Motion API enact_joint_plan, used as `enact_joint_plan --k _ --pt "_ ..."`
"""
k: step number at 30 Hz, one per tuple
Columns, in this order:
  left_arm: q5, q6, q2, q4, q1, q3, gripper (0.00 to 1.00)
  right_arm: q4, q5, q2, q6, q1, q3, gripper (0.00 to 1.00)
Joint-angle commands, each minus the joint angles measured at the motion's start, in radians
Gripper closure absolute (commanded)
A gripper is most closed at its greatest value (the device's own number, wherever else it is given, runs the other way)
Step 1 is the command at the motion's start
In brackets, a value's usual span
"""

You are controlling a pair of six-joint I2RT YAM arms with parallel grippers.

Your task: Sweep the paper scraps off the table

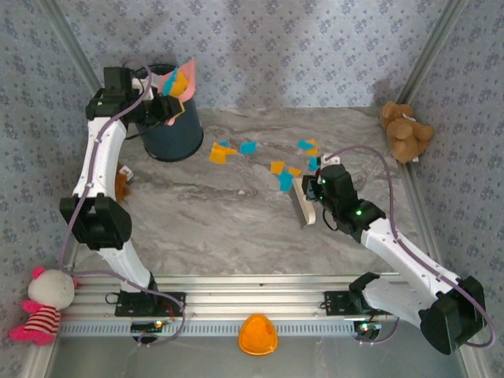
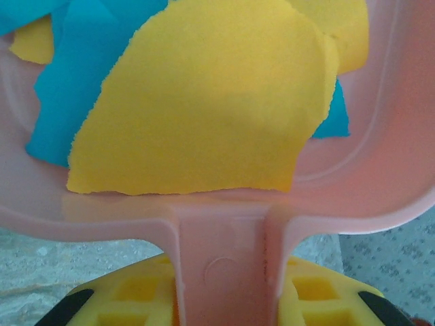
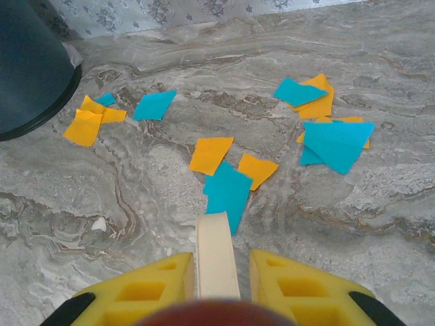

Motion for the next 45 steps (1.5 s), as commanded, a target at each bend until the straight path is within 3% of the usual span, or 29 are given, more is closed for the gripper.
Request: enact_joint_plan --k 1,17,27,45 --pt "0.058 -0.08 0.009 0.062 0.014 0.041 1.0 0.004 0.003 -0.029 -0.001 -0.006 0.038 1.0" --pt "0.193 -0.383 0.049 0.334 0.071 -0.028 1.0 -0.016 0.003 -0.045 0.002 -0.007 0.036 1.0" --pt "0.232 -0.509 0.077 0.453 0.076 -0.062 1.0 -0.017 -0.004 -0.047 0.007 -0.007 0.029 1.0" --pt "0.288 -0.813 0.075 0.831 0.084 -0.211 1.0 -0.008 -0.007 -0.043 0.015 -0.009 0.012 1.0"
